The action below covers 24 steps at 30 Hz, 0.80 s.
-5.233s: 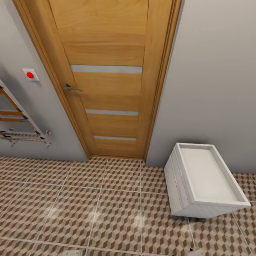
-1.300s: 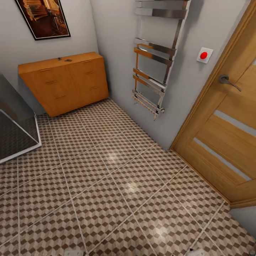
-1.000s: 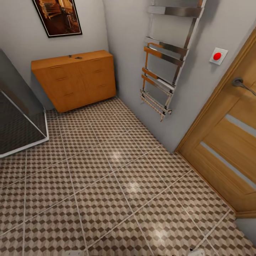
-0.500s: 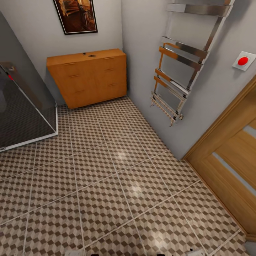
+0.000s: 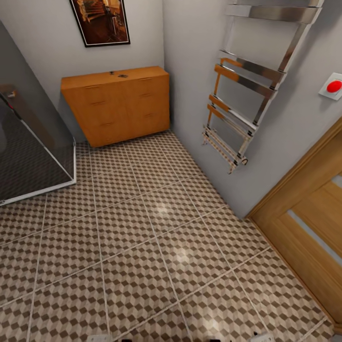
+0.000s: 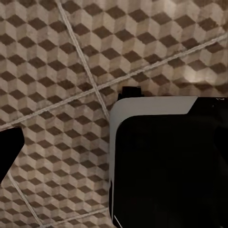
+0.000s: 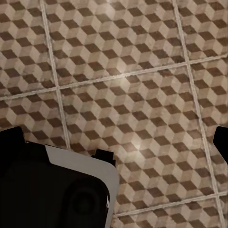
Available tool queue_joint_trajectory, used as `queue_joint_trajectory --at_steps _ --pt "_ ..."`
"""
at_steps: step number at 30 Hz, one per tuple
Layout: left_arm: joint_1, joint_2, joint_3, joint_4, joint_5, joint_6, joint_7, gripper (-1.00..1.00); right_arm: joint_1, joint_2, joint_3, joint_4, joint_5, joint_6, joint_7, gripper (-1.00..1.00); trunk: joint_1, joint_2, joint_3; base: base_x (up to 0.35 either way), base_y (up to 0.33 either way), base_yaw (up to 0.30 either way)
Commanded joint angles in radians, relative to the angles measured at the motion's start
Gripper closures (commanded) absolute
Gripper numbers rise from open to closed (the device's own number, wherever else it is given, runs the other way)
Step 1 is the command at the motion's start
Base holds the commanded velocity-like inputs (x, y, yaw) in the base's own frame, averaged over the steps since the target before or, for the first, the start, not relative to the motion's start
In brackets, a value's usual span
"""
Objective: Take the four mousetraps from the cabinet in the bathroom and place them on the bathroom floor. Make sure all four end up on the same floor surface, and ensure that at least two of them are either under or directly next to the same bathroom sink.
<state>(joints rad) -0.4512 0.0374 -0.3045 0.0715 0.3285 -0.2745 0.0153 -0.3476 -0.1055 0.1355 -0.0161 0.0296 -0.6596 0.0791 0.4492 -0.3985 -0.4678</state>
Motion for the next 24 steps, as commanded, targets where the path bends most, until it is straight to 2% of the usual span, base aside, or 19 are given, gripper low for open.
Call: queue_joint_trajectory --at_steps 1,13,24 --pt "-0.001 -0.001 -0.008 0.004 0.004 -0.006 0.001 -1.0 -0.001 0.0 0.001 0.001 0.003 -0.003 0.001 -1.0 0.001 -0.001 -0.001 0.15 0.0 0.0" --pt "-0.001 -0.001 -0.008 0.004 0.004 -0.006 0.001 -1.0 -0.001 0.0 0.001 0.001 0.003 -0.003 0.001 -1.0 0.001 -0.001 -0.001 0.15 -0.006 0.004" --pt "-0.001 -0.001 -0.008 0.004 0.004 -0.006 0.001 -1.0 -0.001 0.0 0.001 0.001 0.003 -0.003 0.001 -1.0 0.001 -0.001 -0.001 0.15 -0.087 0.215"
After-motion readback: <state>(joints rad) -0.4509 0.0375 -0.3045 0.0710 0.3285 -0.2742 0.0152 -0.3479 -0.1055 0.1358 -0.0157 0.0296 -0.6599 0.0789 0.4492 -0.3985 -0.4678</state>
